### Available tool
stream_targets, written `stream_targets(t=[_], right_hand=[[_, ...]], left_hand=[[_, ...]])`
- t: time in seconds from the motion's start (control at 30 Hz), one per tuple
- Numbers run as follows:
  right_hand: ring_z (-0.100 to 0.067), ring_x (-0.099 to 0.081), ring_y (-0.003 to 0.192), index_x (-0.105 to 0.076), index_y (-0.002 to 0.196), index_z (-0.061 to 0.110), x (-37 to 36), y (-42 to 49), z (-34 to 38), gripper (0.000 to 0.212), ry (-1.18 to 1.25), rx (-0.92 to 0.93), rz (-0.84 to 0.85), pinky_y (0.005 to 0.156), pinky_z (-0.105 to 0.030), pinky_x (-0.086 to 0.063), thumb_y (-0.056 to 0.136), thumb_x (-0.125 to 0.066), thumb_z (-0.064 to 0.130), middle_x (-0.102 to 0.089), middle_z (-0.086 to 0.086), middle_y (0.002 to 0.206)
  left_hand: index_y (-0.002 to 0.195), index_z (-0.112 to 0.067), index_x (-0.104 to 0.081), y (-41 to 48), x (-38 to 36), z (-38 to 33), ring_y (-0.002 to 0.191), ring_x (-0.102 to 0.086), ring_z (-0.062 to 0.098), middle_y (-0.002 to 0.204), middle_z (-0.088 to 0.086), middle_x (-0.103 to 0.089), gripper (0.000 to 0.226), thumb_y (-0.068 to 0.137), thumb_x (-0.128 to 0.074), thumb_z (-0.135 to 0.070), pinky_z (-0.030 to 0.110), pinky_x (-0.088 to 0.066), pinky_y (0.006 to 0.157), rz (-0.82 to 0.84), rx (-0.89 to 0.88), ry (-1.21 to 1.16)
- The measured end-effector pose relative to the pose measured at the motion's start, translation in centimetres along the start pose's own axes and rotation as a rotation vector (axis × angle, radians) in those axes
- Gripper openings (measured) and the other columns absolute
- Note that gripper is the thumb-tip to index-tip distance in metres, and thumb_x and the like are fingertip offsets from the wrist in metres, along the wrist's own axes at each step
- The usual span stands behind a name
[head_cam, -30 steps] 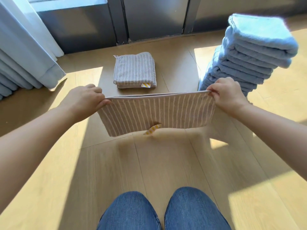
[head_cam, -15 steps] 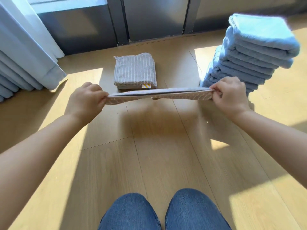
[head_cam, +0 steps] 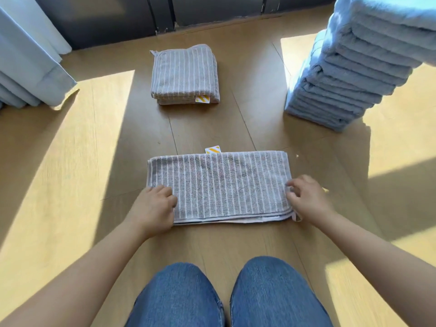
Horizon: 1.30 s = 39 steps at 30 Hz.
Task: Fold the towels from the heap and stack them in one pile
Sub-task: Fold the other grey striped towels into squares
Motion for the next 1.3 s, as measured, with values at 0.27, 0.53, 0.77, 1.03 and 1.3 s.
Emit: stream_targets(t=[0.27,0.53,0.77,1.03,1.3], right_hand=[[-0.026,-0.055,0.098,-0.05,0.126,0.004,1.3,6.6,1.7,0.039,0.493,-0.41,0.034,0.086,-0.035,-0.044,0.087,-0.054,0.009,-0.06,-0.012,0.111],[-0.024,-0.055,0.064,-0.057,0.068,0.011,0.9,8.6,1.6,0.016,0.713,-0.505,0.201,0.072,-0.033,-0.05,0.08,-0.061,0.001,-0.057,-0.008,0.067],[-0.02,-0.051,0.057,-0.052,0.063,0.008,2.0,8.8,0.5,0.021,0.699,-0.45,0.198,0.056,-0.026,-0.047,0.079,-0.06,-0.003,-0.051,-0.009,0.064],[-0.02,-0.049,0.061,-0.05,0.061,0.009,6.1,6.9,1.9,0.021,0.589,-0.357,0.016,0.059,-0.031,-0.047,0.078,-0.058,0.0,-0.047,-0.01,0.061],[-0.007,-0.046,0.033,-0.057,0.08,0.011,5.6,5.6,11.5,0.01,0.723,-0.187,0.022,0.039,-0.016,-0.045,0.081,-0.053,0.002,-0.048,-0.005,0.057]], left_hand=[[0.122,-0.008,-0.05,10.1,3.5,-15.4,0.119,-0.042,0.025,0.126,0.008,-0.049,0.032,0.091,-0.041,-0.011,0.034,-0.034,0.093,0.167,-0.343,-0.095],[0.138,-0.013,-0.031,14.9,3.0,-20.4,0.116,-0.049,0.029,0.14,0.009,-0.037,0.043,0.097,-0.038,-0.024,0.035,-0.037,0.071,0.232,-0.433,0.021],[0.124,0.001,-0.049,14.5,5.9,-22.1,0.111,-0.056,0.029,0.125,0.013,-0.049,0.035,0.094,-0.046,-0.017,0.029,-0.033,0.064,0.323,-0.441,0.172],[0.112,-0.003,-0.056,11.3,9.0,-20.8,0.098,-0.058,0.029,0.113,0.012,-0.056,0.03,0.09,-0.05,-0.022,0.033,-0.04,0.069,0.065,-0.52,0.07],[0.059,-0.018,-0.058,4.8,8.3,-10.3,0.05,-0.052,0.017,0.062,-0.002,-0.057,0.016,0.058,-0.048,-0.005,0.019,-0.035,0.042,-0.265,-0.424,0.06]])
Point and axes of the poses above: each hand's wrist, its own y-axis towards the middle knuckle, its own x-axis out of the back of the hand, z = x × y, the point moved 1 cm from there along y, towards the middle knuckle
